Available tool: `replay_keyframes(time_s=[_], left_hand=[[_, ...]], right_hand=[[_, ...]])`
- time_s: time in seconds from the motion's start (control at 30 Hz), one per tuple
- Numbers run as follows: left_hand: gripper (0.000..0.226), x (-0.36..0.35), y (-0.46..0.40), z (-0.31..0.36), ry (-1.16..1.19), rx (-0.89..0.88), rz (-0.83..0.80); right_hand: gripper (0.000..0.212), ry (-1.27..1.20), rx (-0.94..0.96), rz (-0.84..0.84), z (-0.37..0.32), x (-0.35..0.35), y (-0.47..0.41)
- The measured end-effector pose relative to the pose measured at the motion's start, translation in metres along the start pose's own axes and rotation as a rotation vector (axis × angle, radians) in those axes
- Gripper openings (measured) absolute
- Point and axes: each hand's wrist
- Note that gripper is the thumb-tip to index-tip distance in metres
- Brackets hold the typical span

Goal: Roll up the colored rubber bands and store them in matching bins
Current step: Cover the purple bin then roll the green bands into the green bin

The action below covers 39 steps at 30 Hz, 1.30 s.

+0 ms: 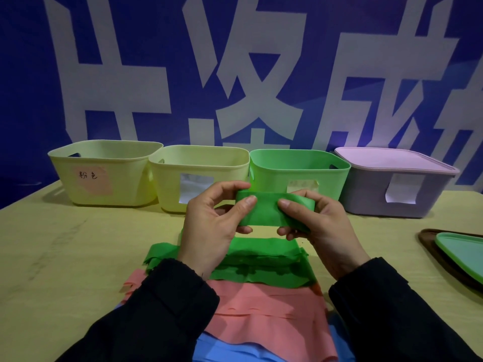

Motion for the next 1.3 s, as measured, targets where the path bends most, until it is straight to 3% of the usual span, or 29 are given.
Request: replay_keyframes(time_s=[0.2, 0.37, 0.67, 0.93, 1.03, 1.2, 1.3], left_hand=[[0.028, -0.003, 0.000, -0.004, 0.045, -0.002, -0.090], [0.016, -0.002, 0.000, -0.004, 0.035, -0.033, -0.148], [0.037, -0.006, 0.002, -0.006, 0.029, 0.040, -0.215], [0.030, -0.004, 0.000, -0.009, -0.066, -0.030, -0.139], [0.035, -0.005, -0.001, -0.008, 0.014, 0.018, -0.116], [0.023, -0.003, -0.001, -0.007, 0.028, 0.017, -0.112], [0.033, -0.004, 0.000, -0.008, 0.005, 0.008, -0.151]], right_hand=[[0.016, 0.053, 0.030, 0.014, 0.002, 0.001, 0.000], [0.014, 0.067, 0.044, 0.015, 0.005, 0.001, 0.000], [0.017, 0.083, 0.090, -0.005, 0.006, -0.003, 0.001], [0.012, 0.030, 0.035, -0.062, 0.010, -0.002, 0.001], [0.017, 0.010, 0.010, -0.044, 0.010, -0.002, 0.001], [0.016, 0.007, 0.020, 0.018, 0.009, -0.001, -0.001], [0.011, 0.049, 0.043, 0.002, 0.011, -0.001, 0.000]])
Point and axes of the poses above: each hand's wrist, its own y-axis away from the middle knuckle, its own x-axis out of the back of the hand, z = x × y, and after that the axes turned 12 degrees about x, right-handed
